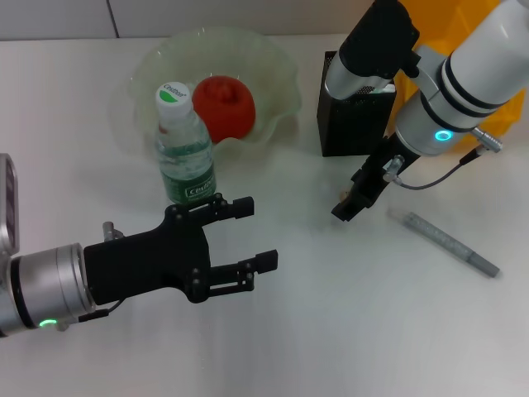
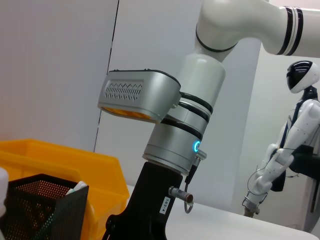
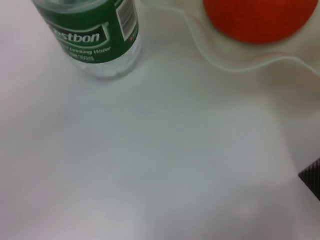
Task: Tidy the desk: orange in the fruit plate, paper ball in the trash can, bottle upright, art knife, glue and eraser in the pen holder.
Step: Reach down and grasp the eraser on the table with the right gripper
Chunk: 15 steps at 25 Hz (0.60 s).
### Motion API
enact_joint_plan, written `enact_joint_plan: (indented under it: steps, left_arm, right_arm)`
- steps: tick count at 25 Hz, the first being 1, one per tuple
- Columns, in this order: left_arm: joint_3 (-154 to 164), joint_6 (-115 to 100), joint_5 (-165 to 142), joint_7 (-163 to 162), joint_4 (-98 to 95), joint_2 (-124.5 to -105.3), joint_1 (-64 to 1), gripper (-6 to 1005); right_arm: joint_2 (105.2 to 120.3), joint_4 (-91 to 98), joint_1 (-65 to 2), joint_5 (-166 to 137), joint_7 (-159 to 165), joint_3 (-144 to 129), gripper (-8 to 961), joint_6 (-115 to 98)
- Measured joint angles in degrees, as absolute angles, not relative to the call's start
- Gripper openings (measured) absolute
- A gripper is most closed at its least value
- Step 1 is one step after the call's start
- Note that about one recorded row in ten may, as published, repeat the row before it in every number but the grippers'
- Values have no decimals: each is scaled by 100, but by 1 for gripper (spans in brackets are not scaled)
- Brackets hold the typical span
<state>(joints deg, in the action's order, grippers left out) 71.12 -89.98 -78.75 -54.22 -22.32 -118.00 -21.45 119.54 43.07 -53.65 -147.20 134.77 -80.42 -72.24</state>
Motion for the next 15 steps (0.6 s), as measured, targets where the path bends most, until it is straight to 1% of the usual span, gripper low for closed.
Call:
enact_joint_plan:
  steps: [9, 15]
  left_arm:
    - [7119, -9000, -7875, -5423, -2232, -11809, -2136, 799]
    - [7124, -9000, -7875, -5423, -2232, -11812, -2129, 799]
  right_arm:
    - [11944, 4304, -5350, -14739, 13489, -8042, 685, -7225]
    - [11944, 4298, -5348, -14745, 13491, -8042, 488, -7225]
